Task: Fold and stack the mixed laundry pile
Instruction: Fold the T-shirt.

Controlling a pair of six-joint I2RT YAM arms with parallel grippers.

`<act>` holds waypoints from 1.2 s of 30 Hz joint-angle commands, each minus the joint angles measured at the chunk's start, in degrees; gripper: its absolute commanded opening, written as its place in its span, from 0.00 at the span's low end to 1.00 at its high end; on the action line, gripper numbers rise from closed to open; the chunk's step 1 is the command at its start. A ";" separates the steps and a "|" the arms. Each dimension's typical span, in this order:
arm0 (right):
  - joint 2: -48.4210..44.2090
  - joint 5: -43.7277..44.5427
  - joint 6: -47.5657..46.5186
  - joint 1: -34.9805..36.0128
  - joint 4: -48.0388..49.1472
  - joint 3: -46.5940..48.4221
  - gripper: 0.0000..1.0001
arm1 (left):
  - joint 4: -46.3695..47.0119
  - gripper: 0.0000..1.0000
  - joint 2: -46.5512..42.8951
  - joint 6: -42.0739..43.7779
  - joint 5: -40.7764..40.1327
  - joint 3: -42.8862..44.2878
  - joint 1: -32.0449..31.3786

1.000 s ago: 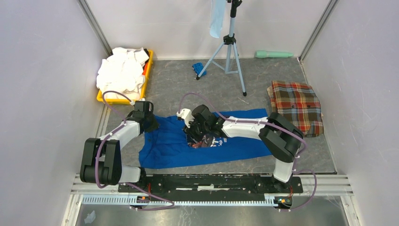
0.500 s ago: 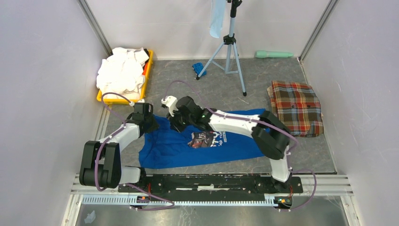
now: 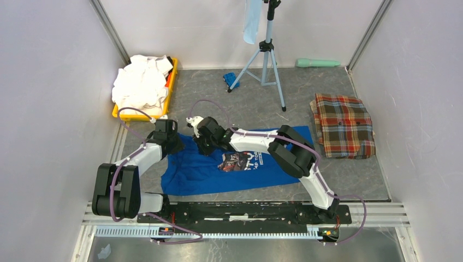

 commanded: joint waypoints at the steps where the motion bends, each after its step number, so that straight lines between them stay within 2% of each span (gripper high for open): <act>1: -2.11 -1.44 1.31 0.78 1.31 -1.80 0.17 | 0.87 0.16 -0.13 -1.40 -0.45 -0.51 0.44; 9: -7.62 -2.14 0.83 2.56 1.96 -9.12 0.16 | 1.05 0.16 0.17 -1.37 -0.81 -0.41 0.70; 23: -12.95 0.92 -0.52 7.42 0.18 -14.96 0.18 | 1.00 0.16 0.15 -1.59 -1.41 -0.46 0.82; 36: -22.71 1.09 -2.16 12.69 -1.94 -22.67 0.20 | 1.04 0.15 0.49 -1.57 -1.64 -0.46 0.97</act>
